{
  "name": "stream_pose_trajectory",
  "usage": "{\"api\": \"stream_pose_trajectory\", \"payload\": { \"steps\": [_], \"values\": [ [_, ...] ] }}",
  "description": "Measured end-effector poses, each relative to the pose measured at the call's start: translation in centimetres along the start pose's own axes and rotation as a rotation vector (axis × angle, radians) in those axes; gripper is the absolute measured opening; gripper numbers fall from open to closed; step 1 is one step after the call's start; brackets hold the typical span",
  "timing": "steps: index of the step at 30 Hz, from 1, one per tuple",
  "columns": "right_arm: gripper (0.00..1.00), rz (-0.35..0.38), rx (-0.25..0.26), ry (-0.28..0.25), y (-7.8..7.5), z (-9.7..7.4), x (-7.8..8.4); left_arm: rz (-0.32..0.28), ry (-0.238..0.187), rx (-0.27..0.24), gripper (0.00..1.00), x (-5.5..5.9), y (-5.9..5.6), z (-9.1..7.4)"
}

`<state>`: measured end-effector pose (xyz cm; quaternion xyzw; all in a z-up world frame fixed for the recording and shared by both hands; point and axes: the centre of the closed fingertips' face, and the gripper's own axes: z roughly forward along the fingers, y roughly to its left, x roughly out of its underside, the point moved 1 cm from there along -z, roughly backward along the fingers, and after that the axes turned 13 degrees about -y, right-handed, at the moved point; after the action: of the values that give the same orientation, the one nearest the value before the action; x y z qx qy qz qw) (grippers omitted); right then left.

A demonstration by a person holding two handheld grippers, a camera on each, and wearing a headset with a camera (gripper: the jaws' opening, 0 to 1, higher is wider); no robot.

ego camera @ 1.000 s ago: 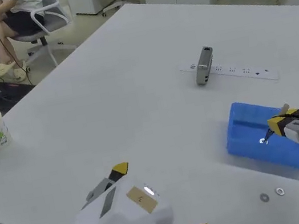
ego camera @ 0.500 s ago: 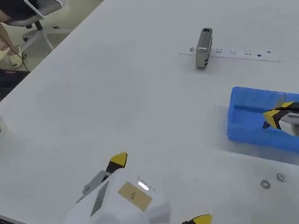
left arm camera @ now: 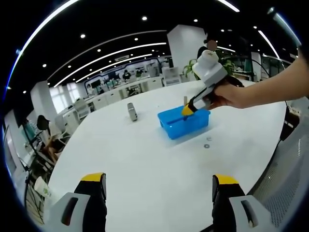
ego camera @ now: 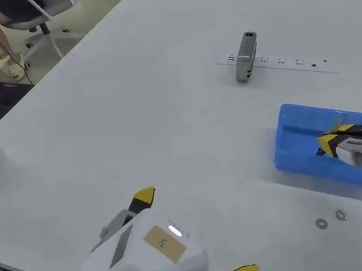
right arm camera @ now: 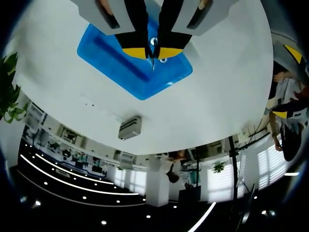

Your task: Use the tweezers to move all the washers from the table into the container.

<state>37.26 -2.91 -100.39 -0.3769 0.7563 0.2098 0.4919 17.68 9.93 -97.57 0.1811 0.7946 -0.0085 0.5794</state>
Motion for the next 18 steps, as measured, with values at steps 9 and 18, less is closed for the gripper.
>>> {"api": "stream_pose_trajectory", "payload": {
  "steps": [9,18],
  "values": [
    [0.02,0.037,-0.001,-0.042,0.3,-0.8,-1.7,0.006,0.0,-0.003,0.93,0.0,0.1,0.0],
    [0.02,0.002,-0.012,-0.087,0.9,-2.6,-4.1,0.015,-0.009,0.002,0.93,-0.2,-0.1,0.0]
  ]
}}
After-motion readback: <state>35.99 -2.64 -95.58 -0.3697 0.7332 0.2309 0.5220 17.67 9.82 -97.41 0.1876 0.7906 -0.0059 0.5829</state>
